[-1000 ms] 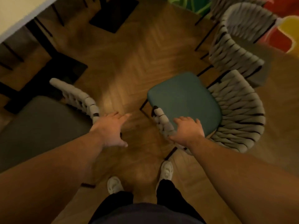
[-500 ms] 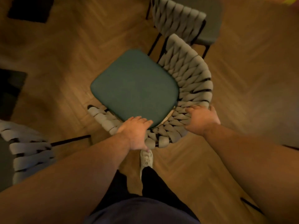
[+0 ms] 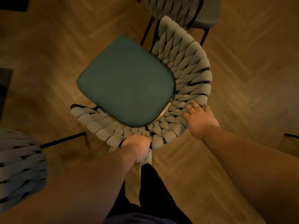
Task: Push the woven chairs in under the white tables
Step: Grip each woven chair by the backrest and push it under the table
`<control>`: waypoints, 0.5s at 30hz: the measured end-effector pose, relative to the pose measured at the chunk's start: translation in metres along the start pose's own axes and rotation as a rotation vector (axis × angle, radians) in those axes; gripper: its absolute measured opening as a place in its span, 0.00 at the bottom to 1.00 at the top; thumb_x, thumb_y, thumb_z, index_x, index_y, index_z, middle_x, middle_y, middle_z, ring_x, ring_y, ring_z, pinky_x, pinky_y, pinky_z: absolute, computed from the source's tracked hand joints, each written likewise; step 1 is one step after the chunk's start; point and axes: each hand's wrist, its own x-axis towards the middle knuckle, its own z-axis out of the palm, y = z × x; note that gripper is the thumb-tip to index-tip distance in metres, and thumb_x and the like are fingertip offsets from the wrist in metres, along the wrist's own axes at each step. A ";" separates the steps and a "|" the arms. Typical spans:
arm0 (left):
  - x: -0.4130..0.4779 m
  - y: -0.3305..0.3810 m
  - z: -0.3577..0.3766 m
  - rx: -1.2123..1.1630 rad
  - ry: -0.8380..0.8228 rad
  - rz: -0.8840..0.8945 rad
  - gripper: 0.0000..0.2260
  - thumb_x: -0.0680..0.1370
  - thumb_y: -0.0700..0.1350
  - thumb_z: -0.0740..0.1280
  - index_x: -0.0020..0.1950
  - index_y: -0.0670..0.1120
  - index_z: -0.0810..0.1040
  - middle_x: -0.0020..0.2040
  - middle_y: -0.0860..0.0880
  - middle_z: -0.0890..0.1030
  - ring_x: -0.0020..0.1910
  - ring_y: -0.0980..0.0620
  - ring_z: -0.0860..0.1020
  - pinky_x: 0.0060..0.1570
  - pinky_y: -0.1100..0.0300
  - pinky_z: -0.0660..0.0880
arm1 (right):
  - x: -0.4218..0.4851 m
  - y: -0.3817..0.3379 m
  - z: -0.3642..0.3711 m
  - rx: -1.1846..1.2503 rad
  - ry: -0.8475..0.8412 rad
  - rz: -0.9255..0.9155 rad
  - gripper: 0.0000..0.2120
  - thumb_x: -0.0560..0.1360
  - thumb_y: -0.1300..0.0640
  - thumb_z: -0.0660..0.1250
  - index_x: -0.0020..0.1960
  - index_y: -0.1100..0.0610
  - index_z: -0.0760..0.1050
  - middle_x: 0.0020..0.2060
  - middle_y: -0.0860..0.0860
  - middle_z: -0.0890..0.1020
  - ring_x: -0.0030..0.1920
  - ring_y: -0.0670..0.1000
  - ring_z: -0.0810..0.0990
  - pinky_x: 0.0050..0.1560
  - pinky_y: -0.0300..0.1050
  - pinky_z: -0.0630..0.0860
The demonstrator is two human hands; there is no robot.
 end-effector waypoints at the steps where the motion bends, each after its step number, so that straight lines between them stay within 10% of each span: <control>1: 0.000 -0.002 0.000 -0.003 0.003 -0.002 0.13 0.84 0.44 0.63 0.69 0.48 0.74 0.61 0.45 0.81 0.56 0.41 0.82 0.53 0.44 0.81 | 0.004 0.000 -0.001 -0.028 -0.008 -0.008 0.30 0.85 0.59 0.56 0.86 0.48 0.57 0.87 0.51 0.46 0.86 0.58 0.41 0.83 0.69 0.46; 15: -0.053 -0.175 0.014 0.024 -0.026 -0.214 0.17 0.82 0.44 0.65 0.68 0.59 0.78 0.60 0.52 0.83 0.57 0.47 0.81 0.48 0.53 0.72 | 0.077 -0.059 -0.068 -0.341 -0.028 -0.231 0.25 0.85 0.56 0.58 0.80 0.44 0.67 0.79 0.48 0.70 0.80 0.56 0.64 0.81 0.72 0.44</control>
